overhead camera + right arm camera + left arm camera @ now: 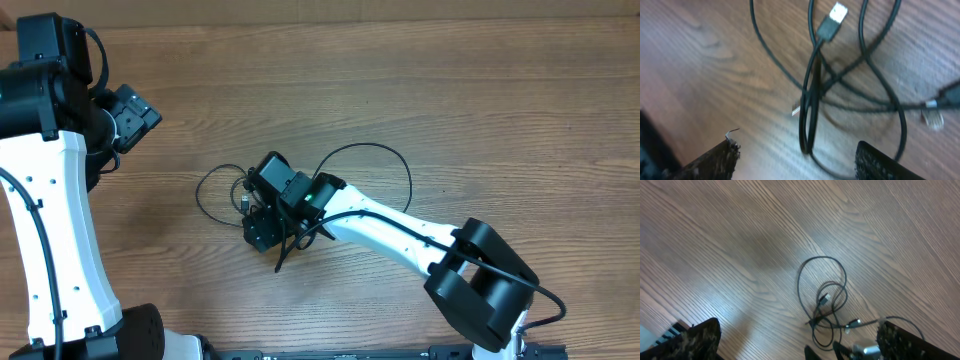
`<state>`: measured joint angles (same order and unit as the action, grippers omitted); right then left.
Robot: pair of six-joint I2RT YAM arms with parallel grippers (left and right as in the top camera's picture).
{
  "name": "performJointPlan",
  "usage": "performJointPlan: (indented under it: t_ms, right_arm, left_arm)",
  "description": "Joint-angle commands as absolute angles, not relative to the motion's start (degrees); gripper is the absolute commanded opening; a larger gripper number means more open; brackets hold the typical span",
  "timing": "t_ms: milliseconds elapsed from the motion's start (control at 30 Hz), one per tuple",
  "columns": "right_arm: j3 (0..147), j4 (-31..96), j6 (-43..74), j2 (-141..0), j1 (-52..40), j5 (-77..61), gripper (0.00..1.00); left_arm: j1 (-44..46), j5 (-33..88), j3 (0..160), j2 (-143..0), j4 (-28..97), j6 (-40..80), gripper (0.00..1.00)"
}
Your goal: Untangle cables
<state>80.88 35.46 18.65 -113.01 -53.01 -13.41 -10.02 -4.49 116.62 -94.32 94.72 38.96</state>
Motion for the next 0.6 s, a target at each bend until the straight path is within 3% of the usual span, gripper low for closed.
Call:
performJointPlan:
  t_ms: [0, 33, 100, 133, 400, 567]
  right_arm:
    - [80.4, 33.2, 20.2, -117.6, -52.5, -9.4, 0.67]
    - [80.4, 32.4, 20.2, -118.6, -52.3, -9.4, 0.54]
    - [80.5, 31.8, 20.1, -119.4, -51.7, -9.4, 0.1]
    - [80.7, 32.0, 19.9, -119.3, -51.1, -9.4, 0.04]
    - [96.2, 49.1, 19.5, -111.5, -40.9, -9.8, 0.04]
    - [103.2, 53.3, 14.7, -105.2, -34.3, -17.9, 0.04]
  left_arm:
    - [-10.0, -1.7, 116.4, -95.4, 95.1, 39.0, 0.99]
    - [-10.0, -1.7, 116.4, -95.4, 95.4, 39.0, 0.99]
    - [-10.0, -1.7, 116.4, -95.4, 96.1, 39.0, 1.0]
    - [-10.0, -1.7, 116.3, -95.4, 96.4, 39.0, 0.99]
    - [-8.1, -0.6, 114.0, -95.4, 96.8, 39.4, 0.99]
    - [-4.6, 1.6, 107.1, -95.4, 94.1, 39.5, 0.99]
